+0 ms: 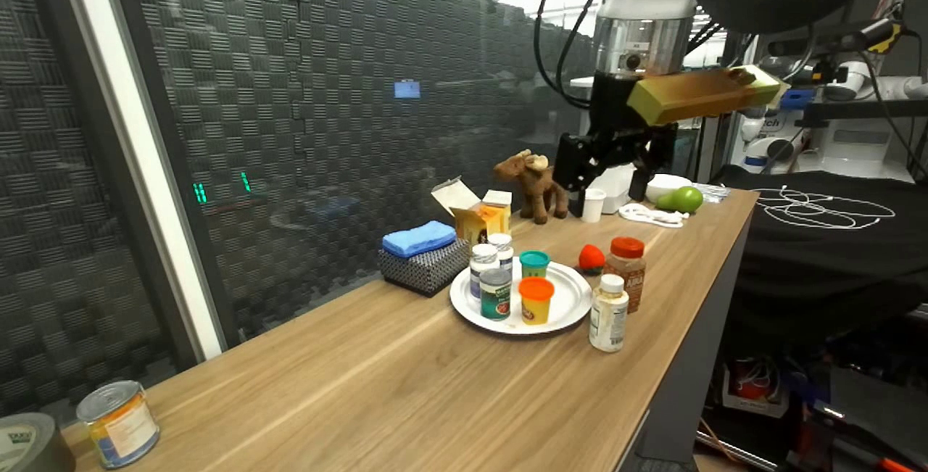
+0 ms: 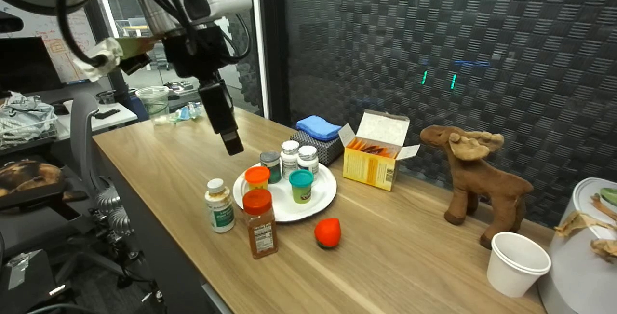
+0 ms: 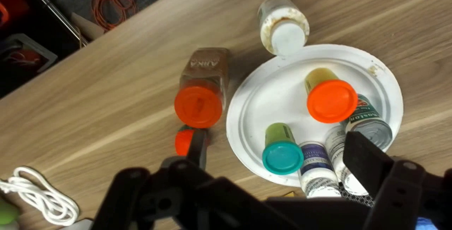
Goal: Place the bottles and the strawberry on the white plate
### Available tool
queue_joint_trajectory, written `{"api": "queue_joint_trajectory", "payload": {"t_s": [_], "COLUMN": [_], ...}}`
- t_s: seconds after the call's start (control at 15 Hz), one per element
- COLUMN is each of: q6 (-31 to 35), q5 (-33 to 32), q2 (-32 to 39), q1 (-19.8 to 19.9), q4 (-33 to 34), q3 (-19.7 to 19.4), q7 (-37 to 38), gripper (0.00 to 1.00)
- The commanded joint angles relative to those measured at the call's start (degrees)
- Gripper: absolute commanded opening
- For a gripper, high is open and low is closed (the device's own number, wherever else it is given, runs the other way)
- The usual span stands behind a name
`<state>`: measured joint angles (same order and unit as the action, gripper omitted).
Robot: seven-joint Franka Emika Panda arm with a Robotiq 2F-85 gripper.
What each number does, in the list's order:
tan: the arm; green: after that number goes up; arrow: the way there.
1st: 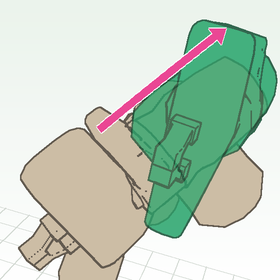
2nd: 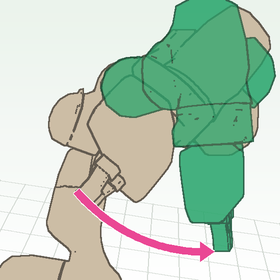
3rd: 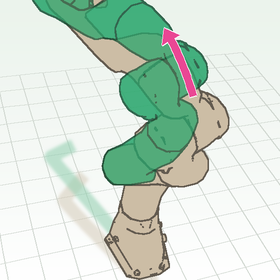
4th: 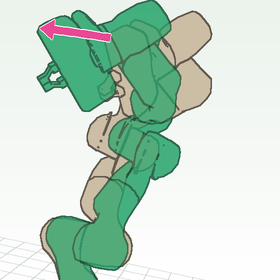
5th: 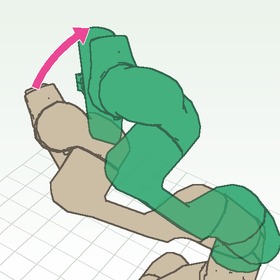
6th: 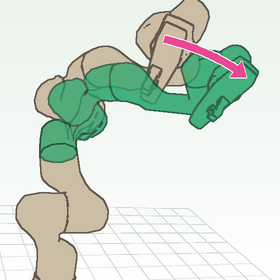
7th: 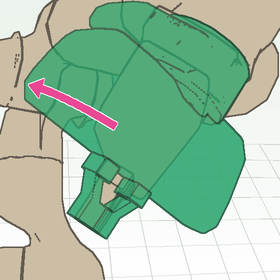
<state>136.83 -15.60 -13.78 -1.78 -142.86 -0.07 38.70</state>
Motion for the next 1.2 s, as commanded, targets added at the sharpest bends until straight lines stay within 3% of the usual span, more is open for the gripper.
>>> {"api": "queue_joint_trajectory", "payload": {"t_s": [0.0,0.6,1.13], "q6": [-0.66,3.17,8.45], "q5": [4.06,5.28,9.06], "q2": [-5.12,-0.74,6.13], "q1": [2.5,7.89,8.32], "q4": [-4.49,-4.24,-2.61], "q3": [1.09,-0.69,-2.08], "q7": [-1.36,-5.98,-13.16], "gripper": [1.0,1.0,1.0]}}
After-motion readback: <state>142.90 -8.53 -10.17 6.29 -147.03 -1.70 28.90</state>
